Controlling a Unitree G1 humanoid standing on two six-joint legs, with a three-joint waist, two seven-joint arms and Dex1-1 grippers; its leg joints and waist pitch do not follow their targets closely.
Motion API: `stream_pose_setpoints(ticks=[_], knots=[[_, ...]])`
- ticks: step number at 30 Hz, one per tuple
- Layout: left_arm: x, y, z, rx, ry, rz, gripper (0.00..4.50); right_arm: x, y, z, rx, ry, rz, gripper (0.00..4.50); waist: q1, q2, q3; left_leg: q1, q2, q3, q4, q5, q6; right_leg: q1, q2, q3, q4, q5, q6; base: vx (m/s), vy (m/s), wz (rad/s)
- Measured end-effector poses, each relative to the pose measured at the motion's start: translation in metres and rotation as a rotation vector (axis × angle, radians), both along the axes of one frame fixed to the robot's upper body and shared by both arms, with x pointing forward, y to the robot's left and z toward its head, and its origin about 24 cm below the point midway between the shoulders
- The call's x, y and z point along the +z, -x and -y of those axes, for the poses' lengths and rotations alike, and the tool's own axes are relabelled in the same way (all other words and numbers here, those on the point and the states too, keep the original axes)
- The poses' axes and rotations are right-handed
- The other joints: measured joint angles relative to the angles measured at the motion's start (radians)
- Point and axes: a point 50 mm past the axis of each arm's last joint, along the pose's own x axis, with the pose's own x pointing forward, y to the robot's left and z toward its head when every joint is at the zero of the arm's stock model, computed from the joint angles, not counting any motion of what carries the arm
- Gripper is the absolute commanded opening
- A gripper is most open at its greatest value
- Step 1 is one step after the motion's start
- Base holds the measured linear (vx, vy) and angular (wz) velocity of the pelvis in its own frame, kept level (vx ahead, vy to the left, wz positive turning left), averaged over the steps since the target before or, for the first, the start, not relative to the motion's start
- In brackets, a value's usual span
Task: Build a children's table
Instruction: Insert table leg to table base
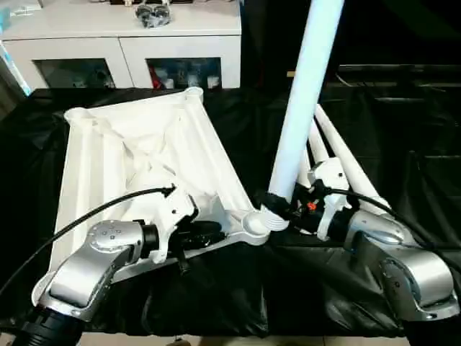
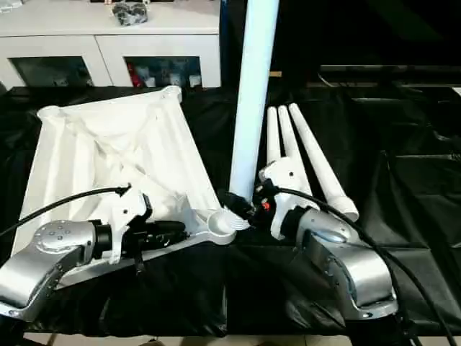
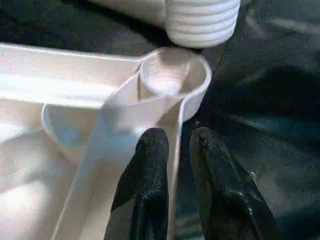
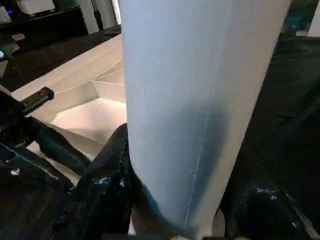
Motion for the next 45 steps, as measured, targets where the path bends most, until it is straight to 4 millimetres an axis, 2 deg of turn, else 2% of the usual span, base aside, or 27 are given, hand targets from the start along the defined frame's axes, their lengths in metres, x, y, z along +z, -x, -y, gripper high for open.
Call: stream_pose_setpoints(ticks=[16,18,21,24,26,28,38,45], knots=[[-0.016,0.004,-0.005,-0.024,-0.054,-0.052,1.24,0.000,-0.005,-0.007,0.009,-0.010,0.011,1.88,0.012,0.002,0.000,0.000,0.000,0.000,0.000,0.000,0.000,0.000,0.000,0.000,0.000,0.000,0.000,0.000,0.000,0.00],[-0.018,0.004,-0.006,-0.022,-0.060,-0.057,0.88,0.000,-0.005,-0.007,0.008,-0.011,0.012,1.88,0.013,0.002,0.000,0.001,0.000,0.000,0.000,0.000,0.000,0.000,0.000,0.000,0.000,0.000,0.000,0.000,0.000,0.00],[-0.017,0.003,-0.007,-0.024,-0.069,-0.051,0.83,-0.002,-0.006,-0.008,0.004,-0.014,0.004,1.88,0.013,0.002,0.000,0.001,0.000,0.000,0.000,0.000,0.000,0.000,0.000,0.000,0.000,0.000,0.000,0.000,0.000,0.00],[-0.017,0.003,-0.007,-0.032,-0.069,-0.056,0.44,-0.005,-0.009,-0.009,0.002,-0.018,-0.003,1.88,0.014,0.002,0.000,0.001,0.000,0.000,0.000,0.000,0.000,0.000,0.000,0.000,0.000,0.000,-0.001,0.000,0.000,0.00],[-0.017,0.001,-0.008,-0.032,-0.073,-0.059,0.45,-0.008,-0.011,-0.011,0.018,-0.010,0.002,1.88,0.013,0.003,0.000,0.001,0.000,0.000,0.000,0.000,0.000,0.000,0.000,0.000,0.000,0.001,-0.001,0.000,0.000,0.00],[-0.017,0.001,-0.008,-0.037,-0.071,-0.061,0.08,-0.011,-0.011,-0.014,0.035,0.002,0.006,1.88,0.013,0.003,0.000,0.001,0.000,0.000,0.000,0.000,0.000,0.000,0.000,0.000,0.000,0.001,-0.001,0.000,0.000,0.00],[-0.018,0.001,-0.005,-0.075,-0.083,-0.034,0.00,-0.015,-0.017,-0.015,0.060,0.017,0.000,1.88,0.009,0.003,-0.001,0.001,0.000,0.000,-0.001,0.000,0.000,0.001,0.000,0.000,0.000,0.000,-0.002,0.000,0.000,0.00],[-0.020,-0.006,0.001,-0.100,-0.094,0.014,0.00,-0.019,-0.015,-0.017,0.116,0.022,-0.013,1.88,0.019,0.004,-0.001,0.002,0.000,0.000,-0.001,0.000,-0.001,0.002,0.000,0.000,0.001,0.000,0.000,0.000,0.000,0.00]])
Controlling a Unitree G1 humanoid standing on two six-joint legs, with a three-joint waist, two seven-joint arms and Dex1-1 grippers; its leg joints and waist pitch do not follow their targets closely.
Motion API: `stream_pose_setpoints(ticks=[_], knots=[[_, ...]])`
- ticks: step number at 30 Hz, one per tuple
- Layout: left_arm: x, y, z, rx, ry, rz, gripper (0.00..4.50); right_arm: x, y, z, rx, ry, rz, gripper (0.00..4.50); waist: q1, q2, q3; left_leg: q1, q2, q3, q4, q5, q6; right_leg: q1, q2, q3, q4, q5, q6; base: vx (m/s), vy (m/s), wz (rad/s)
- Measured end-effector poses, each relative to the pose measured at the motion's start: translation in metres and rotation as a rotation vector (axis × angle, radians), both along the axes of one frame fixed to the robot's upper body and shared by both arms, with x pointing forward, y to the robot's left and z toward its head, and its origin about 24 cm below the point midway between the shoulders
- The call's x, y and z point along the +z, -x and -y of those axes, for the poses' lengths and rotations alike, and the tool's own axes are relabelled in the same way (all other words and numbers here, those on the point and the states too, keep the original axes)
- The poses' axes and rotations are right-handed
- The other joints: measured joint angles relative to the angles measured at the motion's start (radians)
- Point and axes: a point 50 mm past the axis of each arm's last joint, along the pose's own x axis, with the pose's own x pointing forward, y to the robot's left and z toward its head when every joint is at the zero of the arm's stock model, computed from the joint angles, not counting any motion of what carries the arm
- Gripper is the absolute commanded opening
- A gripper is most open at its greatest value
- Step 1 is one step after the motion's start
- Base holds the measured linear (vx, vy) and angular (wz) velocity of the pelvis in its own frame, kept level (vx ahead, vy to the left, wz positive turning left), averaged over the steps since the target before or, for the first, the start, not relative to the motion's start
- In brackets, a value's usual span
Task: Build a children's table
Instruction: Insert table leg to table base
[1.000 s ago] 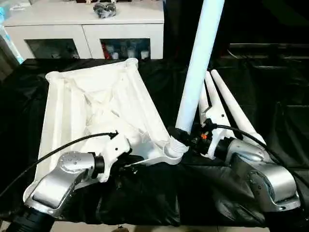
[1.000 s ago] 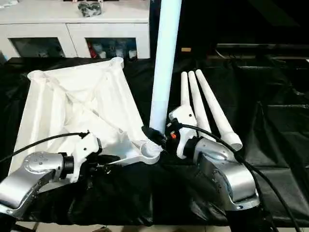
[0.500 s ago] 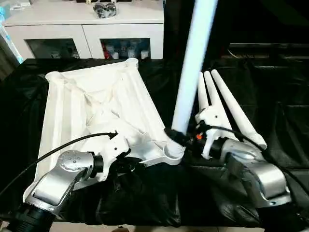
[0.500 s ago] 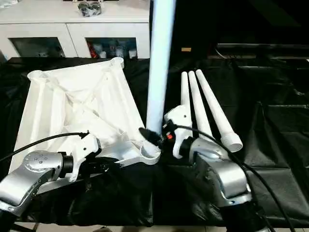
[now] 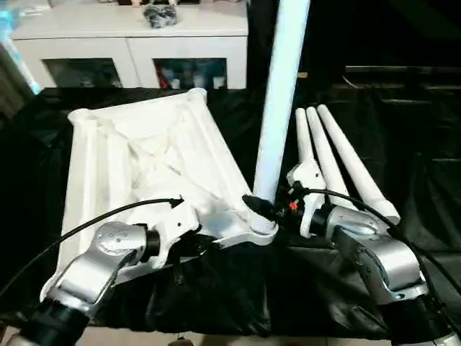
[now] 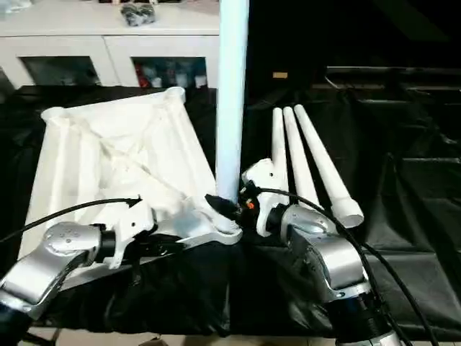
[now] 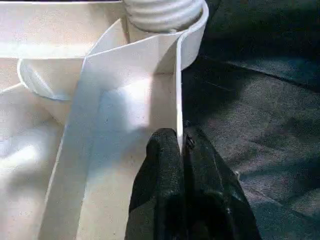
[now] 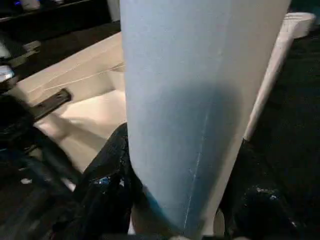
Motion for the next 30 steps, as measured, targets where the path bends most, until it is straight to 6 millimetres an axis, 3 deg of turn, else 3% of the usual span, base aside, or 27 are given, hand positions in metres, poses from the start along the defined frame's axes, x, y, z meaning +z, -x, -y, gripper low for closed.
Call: stream_pose_setpoints(ticks=[10,17,30], knots=[[-0.001,-0.019,0.002,-0.022,0.010,-0.012,0.00,0.000,-0.001,0.006,0.017,0.022,0.005,1.88,0.000,0.004,0.000,-0.001,0.001,0.001,-0.001,0.003,-0.001,0.001,0.000,0.000,0.000,0.001,0.001,0.000,0.000,0.00],[-0.001,-0.025,-0.001,-0.069,0.023,-0.041,0.00,0.001,-0.022,-0.001,-0.008,0.009,0.015,1.88,0.002,0.013,-0.001,-0.001,0.002,0.001,-0.001,0.003,-0.001,-0.001,0.000,0.000,0.000,0.006,-0.005,0.000,0.000,0.00],[-0.001,-0.037,-0.003,-0.116,0.026,-0.024,0.00,0.003,-0.028,-0.002,0.028,0.030,0.023,1.88,0.004,0.014,-0.001,-0.004,0.003,0.002,0.000,0.006,0.001,-0.001,-0.001,0.000,-0.001,0.005,-0.004,0.000,0.000,0.00]])
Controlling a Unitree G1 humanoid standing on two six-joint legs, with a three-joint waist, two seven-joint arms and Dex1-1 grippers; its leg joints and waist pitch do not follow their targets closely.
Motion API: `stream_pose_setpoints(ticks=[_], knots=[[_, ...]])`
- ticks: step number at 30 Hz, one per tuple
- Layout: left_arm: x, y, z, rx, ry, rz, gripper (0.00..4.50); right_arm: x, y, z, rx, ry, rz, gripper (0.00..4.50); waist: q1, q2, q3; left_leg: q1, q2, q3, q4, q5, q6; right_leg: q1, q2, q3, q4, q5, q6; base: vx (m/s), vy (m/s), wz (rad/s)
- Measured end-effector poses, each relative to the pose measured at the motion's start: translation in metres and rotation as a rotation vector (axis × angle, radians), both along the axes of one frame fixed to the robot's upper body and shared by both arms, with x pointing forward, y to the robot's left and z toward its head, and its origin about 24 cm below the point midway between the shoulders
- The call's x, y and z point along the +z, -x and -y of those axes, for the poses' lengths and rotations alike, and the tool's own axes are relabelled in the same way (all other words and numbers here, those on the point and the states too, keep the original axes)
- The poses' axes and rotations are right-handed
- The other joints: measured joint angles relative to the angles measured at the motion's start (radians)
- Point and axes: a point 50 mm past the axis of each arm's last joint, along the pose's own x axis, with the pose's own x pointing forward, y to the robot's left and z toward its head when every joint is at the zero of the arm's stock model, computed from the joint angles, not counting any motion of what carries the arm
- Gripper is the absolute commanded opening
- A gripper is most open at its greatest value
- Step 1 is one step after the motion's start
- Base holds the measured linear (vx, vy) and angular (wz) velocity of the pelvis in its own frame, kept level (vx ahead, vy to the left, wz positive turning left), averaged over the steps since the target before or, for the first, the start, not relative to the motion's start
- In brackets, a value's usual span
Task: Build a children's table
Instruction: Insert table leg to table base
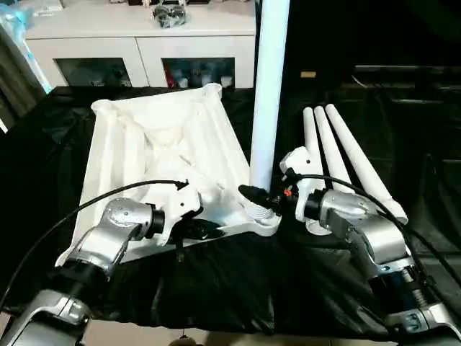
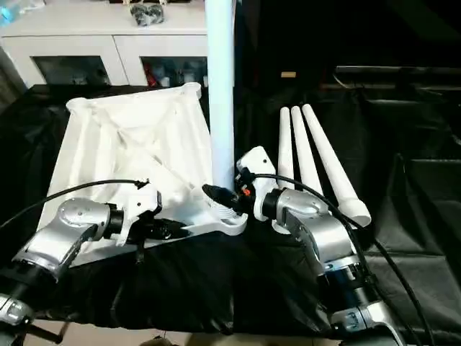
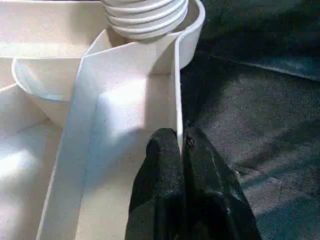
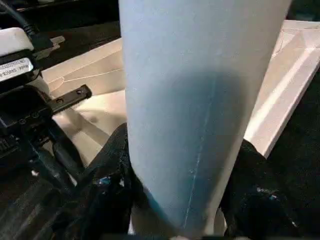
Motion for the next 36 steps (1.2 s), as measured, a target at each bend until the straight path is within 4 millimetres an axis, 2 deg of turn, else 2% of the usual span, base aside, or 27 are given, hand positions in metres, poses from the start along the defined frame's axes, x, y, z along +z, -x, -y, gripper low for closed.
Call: stream_pose_setpoints(ticks=[23,36], knots=[[-0.003,0.002,-0.006,0.022,0.009,0.005,0.00,-0.003,0.011,0.004,0.012,-0.007,-0.013,1.88,-0.004,0.005,-0.002,-0.002,0.001,0.001,-0.001,0.000,0.000,0.000,0.000,0.000,0.000,-0.004,0.006,0.000,0.000,0.00],[-0.002,0.008,-0.007,0.018,0.017,0.007,0.00,-0.009,0.008,0.009,-0.013,-0.028,-0.037,1.88,-0.006,0.006,-0.002,-0.004,0.001,0.002,-0.001,0.000,0.000,0.000,0.000,0.000,0.000,-0.005,0.004,0.000,0.000,0.00]])
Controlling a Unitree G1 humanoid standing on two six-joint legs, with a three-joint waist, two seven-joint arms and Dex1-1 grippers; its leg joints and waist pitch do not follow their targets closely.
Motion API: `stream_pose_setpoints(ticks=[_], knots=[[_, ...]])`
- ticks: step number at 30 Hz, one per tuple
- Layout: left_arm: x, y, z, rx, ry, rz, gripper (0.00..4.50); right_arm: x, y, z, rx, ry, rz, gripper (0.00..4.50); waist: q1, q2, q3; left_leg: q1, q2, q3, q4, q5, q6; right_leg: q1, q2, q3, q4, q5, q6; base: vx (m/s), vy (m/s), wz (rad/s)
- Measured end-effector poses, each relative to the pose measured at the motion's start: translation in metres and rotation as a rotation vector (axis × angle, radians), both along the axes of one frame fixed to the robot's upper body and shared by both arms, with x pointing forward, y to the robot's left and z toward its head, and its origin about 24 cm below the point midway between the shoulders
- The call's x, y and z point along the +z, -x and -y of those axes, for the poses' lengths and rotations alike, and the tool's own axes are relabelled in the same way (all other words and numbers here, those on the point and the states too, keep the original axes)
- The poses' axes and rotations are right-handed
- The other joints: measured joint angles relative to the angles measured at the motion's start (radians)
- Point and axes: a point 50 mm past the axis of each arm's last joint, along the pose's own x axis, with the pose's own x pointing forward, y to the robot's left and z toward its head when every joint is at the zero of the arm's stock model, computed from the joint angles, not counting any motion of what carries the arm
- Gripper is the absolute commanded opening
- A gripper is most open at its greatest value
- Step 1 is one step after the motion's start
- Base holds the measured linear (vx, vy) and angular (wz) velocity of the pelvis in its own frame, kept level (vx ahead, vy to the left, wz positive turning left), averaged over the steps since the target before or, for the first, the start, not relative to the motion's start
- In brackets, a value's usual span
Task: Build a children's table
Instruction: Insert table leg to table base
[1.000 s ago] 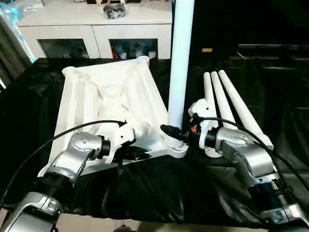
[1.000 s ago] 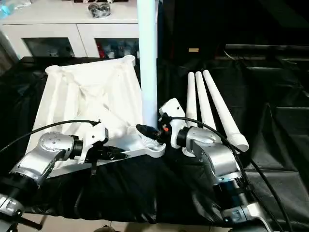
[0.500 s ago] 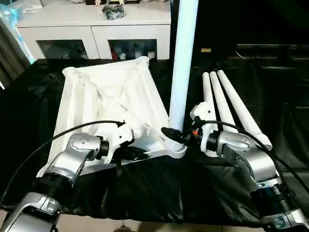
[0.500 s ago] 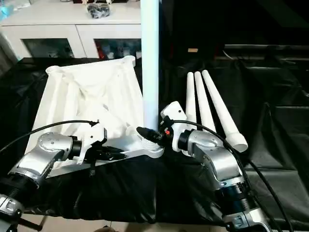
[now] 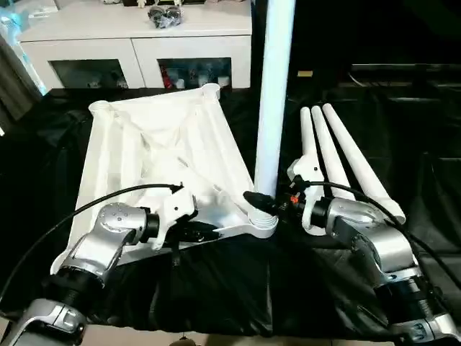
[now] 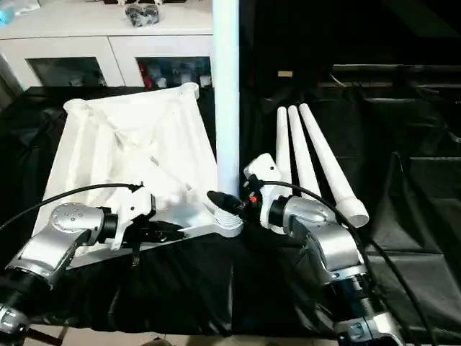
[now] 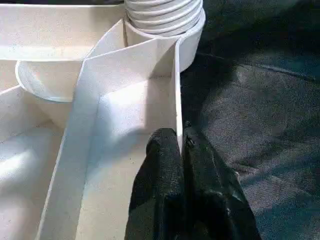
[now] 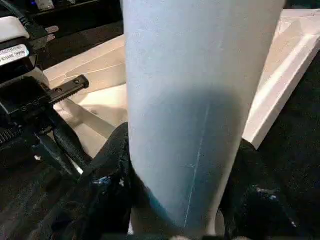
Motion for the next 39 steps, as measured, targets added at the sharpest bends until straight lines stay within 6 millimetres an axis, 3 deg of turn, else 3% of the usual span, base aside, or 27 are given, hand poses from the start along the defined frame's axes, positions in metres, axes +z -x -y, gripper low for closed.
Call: stream_pose_setpoints(ticks=[16,23,39], knots=[[0.000,-0.001,0.003,0.002,-0.021,0.012,0.00,-0.016,0.008,0.016,-0.120,-0.207,-0.043,1.88,0.002,0.006,-0.003,0.001,0.000,0.000,0.000,0.000,0.000,0.001,0.000,0.000,-0.001,0.000,0.000,0.000,0.000,0.00],[-0.002,-0.002,0.005,0.013,-0.025,0.013,0.00,-0.027,0.016,0.014,-0.194,-0.265,0.001,1.87,0.002,0.014,-0.005,0.003,0.000,0.000,-0.001,0.000,0.000,0.003,0.000,0.000,-0.001,-0.003,0.005,0.000,0.000,0.00],[-0.005,-0.003,0.006,0.007,-0.039,0.026,0.00,-0.024,0.020,0.005,-0.126,-0.091,0.123,1.87,-0.003,0.016,-0.005,0.010,0.000,0.000,-0.005,0.000,0.000,0.012,0.000,0.000,-0.005,-0.005,0.008,0.000,0.000,0.00]])
